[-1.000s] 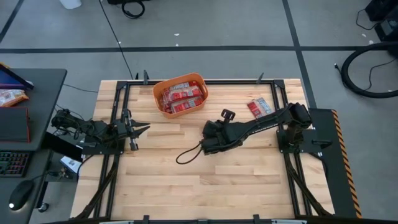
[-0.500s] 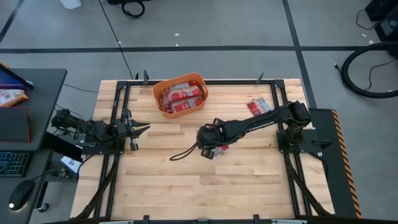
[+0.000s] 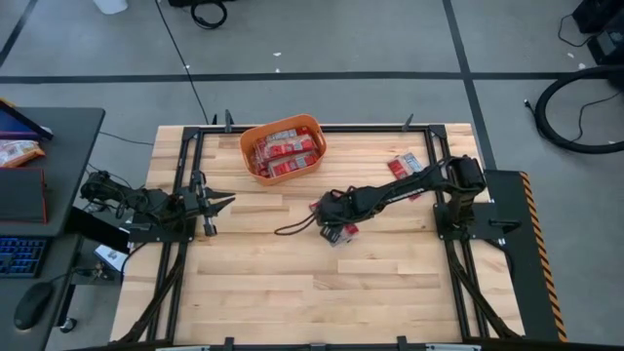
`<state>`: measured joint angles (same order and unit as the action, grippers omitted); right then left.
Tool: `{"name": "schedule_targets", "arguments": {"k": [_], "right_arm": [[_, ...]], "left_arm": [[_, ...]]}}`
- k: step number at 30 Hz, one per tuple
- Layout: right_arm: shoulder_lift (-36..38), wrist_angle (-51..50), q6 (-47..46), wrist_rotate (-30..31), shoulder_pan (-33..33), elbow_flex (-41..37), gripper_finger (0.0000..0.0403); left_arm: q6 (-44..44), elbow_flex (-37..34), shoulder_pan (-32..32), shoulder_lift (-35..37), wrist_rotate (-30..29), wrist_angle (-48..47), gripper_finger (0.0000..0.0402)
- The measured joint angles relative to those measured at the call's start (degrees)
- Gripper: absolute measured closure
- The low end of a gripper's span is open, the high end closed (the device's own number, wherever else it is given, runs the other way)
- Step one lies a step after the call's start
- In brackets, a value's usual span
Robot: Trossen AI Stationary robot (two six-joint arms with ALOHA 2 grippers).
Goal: Sort popcorn bags into baskets
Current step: Put the red popcorn bag into the orange bin
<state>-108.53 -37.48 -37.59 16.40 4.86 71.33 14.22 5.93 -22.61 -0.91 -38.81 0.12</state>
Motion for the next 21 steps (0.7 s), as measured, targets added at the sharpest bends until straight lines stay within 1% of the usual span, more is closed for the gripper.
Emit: {"name": "schedule_targets", "arguments": {"k": [5,7,9,12,20,21], "right_arm": [[0.0,5.2,0.9,0.0,-1.7,-4.0,0.0205],[0.0,7.5,2.3,-0.3,-2.0,-5.0,0.0209],[0.1,9.3,3.8,-0.3,-2.0,-6.0,0.0222],[0.1,9.8,5.2,0.5,-1.9,-6.5,0.0255],[0.2,9.6,7.4,0.7,-1.8,-6.8,0.0381],[0.2,9.6,7.7,0.7,-1.8,-6.8,0.0391]], "left_arm": [[0.0,0.0,0.0,0.0,0.0,0.0,0.0352],[0.0,0.0,0.0,0.0,0.0,0.0,0.0352],[0.0,0.0,0.0,0.0,0.0,0.0,0.0352],[0.1,0.0,0.0,0.0,0.0,0.0,0.0352],[0.0,0.0,0.0,0.0,0.0,0.0,0.0352],[0.0,0.0,0.0,0.0,0.0,0.0,0.0352]]}}
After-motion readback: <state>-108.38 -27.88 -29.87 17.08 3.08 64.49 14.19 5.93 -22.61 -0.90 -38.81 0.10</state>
